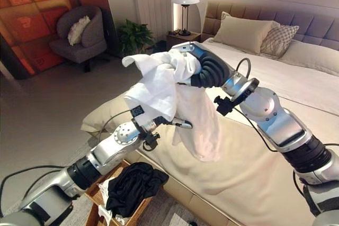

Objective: Pick up clothes into the bucket

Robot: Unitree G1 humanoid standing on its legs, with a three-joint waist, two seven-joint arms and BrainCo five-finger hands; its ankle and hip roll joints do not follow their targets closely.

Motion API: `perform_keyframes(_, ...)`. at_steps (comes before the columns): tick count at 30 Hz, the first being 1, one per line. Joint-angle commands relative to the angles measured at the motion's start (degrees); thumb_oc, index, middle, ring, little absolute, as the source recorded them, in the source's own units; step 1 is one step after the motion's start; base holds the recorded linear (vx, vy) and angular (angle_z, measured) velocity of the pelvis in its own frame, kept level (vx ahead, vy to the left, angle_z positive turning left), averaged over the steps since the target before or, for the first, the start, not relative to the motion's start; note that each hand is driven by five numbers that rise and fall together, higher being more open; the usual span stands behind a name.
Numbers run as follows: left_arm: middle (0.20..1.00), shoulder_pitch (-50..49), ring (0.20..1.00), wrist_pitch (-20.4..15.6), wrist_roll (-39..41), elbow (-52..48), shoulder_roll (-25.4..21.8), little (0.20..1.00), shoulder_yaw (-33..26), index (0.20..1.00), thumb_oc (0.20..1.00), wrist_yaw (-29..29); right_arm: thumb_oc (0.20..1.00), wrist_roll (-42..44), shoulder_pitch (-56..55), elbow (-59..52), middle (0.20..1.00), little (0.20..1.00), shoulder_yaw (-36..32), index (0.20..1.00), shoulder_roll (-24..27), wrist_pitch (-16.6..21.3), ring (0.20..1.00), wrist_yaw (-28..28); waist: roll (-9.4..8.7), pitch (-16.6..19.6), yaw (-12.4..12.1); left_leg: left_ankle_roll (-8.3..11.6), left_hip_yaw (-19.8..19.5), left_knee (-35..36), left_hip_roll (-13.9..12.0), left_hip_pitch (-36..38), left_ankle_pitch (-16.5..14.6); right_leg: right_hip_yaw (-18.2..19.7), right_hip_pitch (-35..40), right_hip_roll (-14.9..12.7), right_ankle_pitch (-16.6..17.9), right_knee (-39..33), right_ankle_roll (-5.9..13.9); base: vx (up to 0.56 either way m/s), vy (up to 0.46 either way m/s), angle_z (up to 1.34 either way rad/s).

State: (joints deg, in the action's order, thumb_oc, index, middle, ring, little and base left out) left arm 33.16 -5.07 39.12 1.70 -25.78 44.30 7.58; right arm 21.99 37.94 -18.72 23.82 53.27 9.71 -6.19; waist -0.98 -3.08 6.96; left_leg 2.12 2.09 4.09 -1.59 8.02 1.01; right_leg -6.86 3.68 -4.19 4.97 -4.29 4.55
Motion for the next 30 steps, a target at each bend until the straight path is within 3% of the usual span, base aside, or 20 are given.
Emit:
perform_keyframes(1, 1.000, 8.5, 1.000, -0.4, 7.8, 2.9, 1.5, 1.000, 3.4, 1.000, 1.000, 1.8, 0.200, 4.7, 7.0, -3.1, 0.200, 0.200, 1.0, 0.200, -2.6, 2.7, 0.200, 0.6, -2.04, 1.1, -0.8, 0.65, -2.0, -4.4, 0.5, -2.4, -3.1, -1.6, 1.5, -2.0, -6.5, 6.1, 2.51, 0.00, 0.000, 0.00)
perform_keyframes(5, 1.000, 6.8, 1.000, -0.4, 11.4, 2.0, 0.7, 1.000, 1.7, 1.000, 1.000, 2.2, 0.200, 4.9, 6.4, -3.2, 0.200, 0.200, 1.2, 0.200, -2.8, 2.7, 0.200, 0.2, -2.22, 1.1, -0.9, 0.78, -2.1, -4.4, 0.4, -2.1, -3.1, -1.7, 1.9, -1.9, -6.6, 6.0, 2.41, 0.00, 0.000, 0.00)
perform_keyframes(6, 0.843, 6.8, 0.843, -0.4, 11.4, 1.9, 0.7, 0.843, 1.7, 0.843, 0.843, 2.2, 0.200, 4.9, 6.4, -3.2, 0.200, 0.200, 1.2, 0.200, -2.8, 2.7, 0.200, 0.2, -2.22, 1.1, -0.9, 0.78, -2.1, -4.4, 0.4, -2.1, -3.1, -1.7, 1.9, -1.9, -6.6, 6.0, 2.41, 0.00, 0.000, 0.00)
perform_keyframes(7, 0.235, 5.1, 0.235, -0.4, 13.0, 1.9, 1.0, 0.235, 0.2, 0.235, 0.235, 1.9, 0.200, 4.9, 5.7, -3.2, 0.200, 0.200, 0.9, 0.200, -3.0, 2.7, 0.200, 0.0, -2.40, 1.1, -1.0, 0.81, -2.1, -4.3, 0.3, -2.1, -3.1, -1.8, 2.0, -1.9, -6.6, 6.0, 2.38, 0.00, 0.000, 0.00)
perform_keyframes(8, 0.200, 3.9, 0.200, -0.7, 13.1, 1.8, 1.0, 0.200, -0.7, 0.200, 0.200, 1.8, 0.200, 4.9, 5.1, -3.1, 0.200, 0.200, 0.5, 0.200, -3.2, 2.8, 0.200, 0.1, -2.44, 1.1, -1.0, 0.82, -2.1, -4.3, 0.2, -2.0, -3.1, -1.8, 2.1, -1.9, -6.7, 5.9, 2.36, 0.00, 0.000, 0.00)
perform_keyframes(13, 0.200, -4.7, 0.200, -1.1, 14.7, -0.2, 0.0, 0.200, -8.3, 0.200, 0.200, 1.7, 0.200, 3.0, -1.2, -2.8, 0.200, 0.200, -3.8, 0.200, -3.7, 2.5, 0.200, 0.0, -2.69, 1.3, -1.8, 0.84, -2.3, -4.3, 0.2, -1.9, -3.1, -1.9, 2.5, -1.9, -6.9, 5.8, 2.16, 0.00, 0.000, 0.00)
perform_keyframes(14, 0.200, -6.2, 0.200, -1.1, 14.7, -0.8, -0.6, 0.200, -9.8, 0.200, 0.200, 1.8, 0.388, 2.6, -2.4, -2.7, 0.388, 0.388, -4.8, 0.388, -3.6, 2.4, 0.388, -0.1, -2.72, 1.2, -1.9, 0.83, -2.3, -4.3, 0.2, -1.9, -3.1, -2.0, 2.6, -1.9, -6.9, 5.8, 2.14, 0.00, -0.007, 0.04)
perform_keyframes(15, 0.200, -8.2, 0.200, -1.3, 15.2, -1.7, -1.3, 0.200, -12.1, 0.200, 0.200, 1.9, 1.000, 2.4, -4.2, -2.7, 1.000, 1.000, -6.1, 1.000, -3.7, 2.4, 1.000, -0.3, -2.78, 1.2, -2.1, 0.83, -2.4, -4.3, 0.2, -1.9, -3.1, -2.1, 2.6, -1.9, -7.0, 5.8, 2.12, 0.00, -0.007, 0.04)
perform_keyframes(21, 0.200, -20.5, 0.200, -1.8, 17.8, -6.6, -3.4, 0.200, -24.7, 0.200, 0.200, 3.1, 1.000, 0.5, -13.9, -1.4, 1.000, 1.000, -13.8, 1.000, -5.1, 1.9, 1.000, -0.9, -2.88, 1.3, -3.1, 0.76, -2.9, -4.2, 0.1, -1.8, -3.1, -2.6, 2.9, -1.9, -7.1, 5.5, 1.95, 0.00, -0.002, 0.01)
perform_keyframes(30, 0.200, -34.2, 0.200, -4.4, 16.9, -9.6, -0.5, 0.200, -43.7, 0.200, 0.200, 2.7, 1.000, -5.3, -30.1, 5.7, 1.000, 1.000, -26.3, 1.000, -13.3, 0.6, 1.000, -0.2, -3.03, 1.0, -4.6, 0.57, -4.0, -4.4, 0.3, -2.4, -3.1, -3.5, 2.9, -1.9, -7.4, 5.6, 1.66, 0.00, 0.003, 0.09)
